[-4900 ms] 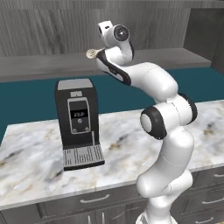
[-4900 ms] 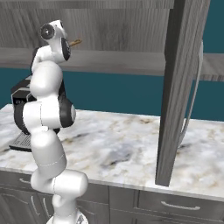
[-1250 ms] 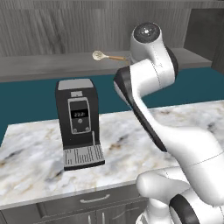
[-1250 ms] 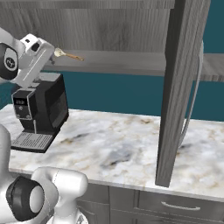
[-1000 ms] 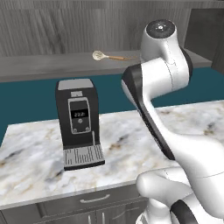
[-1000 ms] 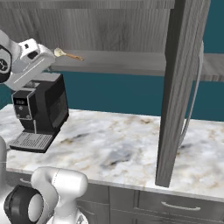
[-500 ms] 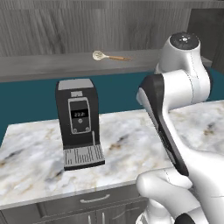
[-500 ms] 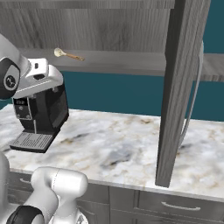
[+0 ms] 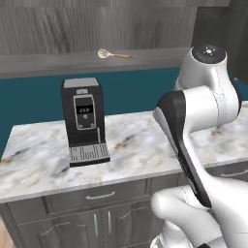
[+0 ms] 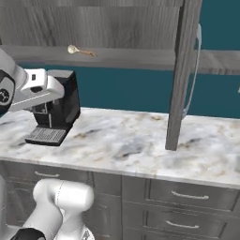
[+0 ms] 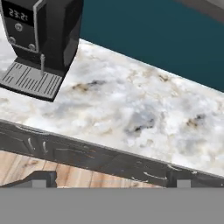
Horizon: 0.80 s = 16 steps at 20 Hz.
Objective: Organize the utensils by type. Pick up the wooden spoons from the counter and place them in the open cabinet. Then pick up the metallic utensils from the counter and place them in the open drawer.
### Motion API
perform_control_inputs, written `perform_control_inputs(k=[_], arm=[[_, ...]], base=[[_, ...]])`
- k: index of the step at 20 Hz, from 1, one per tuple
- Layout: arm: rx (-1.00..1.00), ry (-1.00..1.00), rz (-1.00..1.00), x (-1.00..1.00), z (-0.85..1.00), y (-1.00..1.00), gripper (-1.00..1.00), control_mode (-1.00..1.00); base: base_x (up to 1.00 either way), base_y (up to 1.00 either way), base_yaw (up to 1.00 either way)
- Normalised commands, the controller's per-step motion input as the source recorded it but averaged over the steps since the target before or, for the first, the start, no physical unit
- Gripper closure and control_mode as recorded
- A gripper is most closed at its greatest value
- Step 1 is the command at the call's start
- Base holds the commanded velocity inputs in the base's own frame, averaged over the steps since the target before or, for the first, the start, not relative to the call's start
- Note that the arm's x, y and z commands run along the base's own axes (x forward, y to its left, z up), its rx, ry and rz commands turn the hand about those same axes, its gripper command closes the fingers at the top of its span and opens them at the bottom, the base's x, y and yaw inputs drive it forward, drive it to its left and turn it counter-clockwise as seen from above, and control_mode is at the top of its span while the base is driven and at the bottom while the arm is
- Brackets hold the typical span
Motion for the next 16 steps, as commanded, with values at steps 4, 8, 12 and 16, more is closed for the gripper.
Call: perform_control_inputs(k=[4, 8, 12, 16], arm=[[0.0, 0.0, 0.0, 0.0, 0.0, 0.0, -1.0, 1.0], [0.0, 0.0, 0.0, 0.0, 0.0, 0.0, -1.0, 1.0], [0.0, 0.0, 0.0, 0.0, 0.0, 0.0, -1.0, 1.0], [0.0, 0.0, 0.0, 0.0, 0.0, 0.0, -1.0, 1.0]], base=[[-0.99, -0.25, -0.16], [-0.97, -0.3, -0.33], [-0.75, -0.23, -0.54], [-0.39, -0.47, -0.55]])
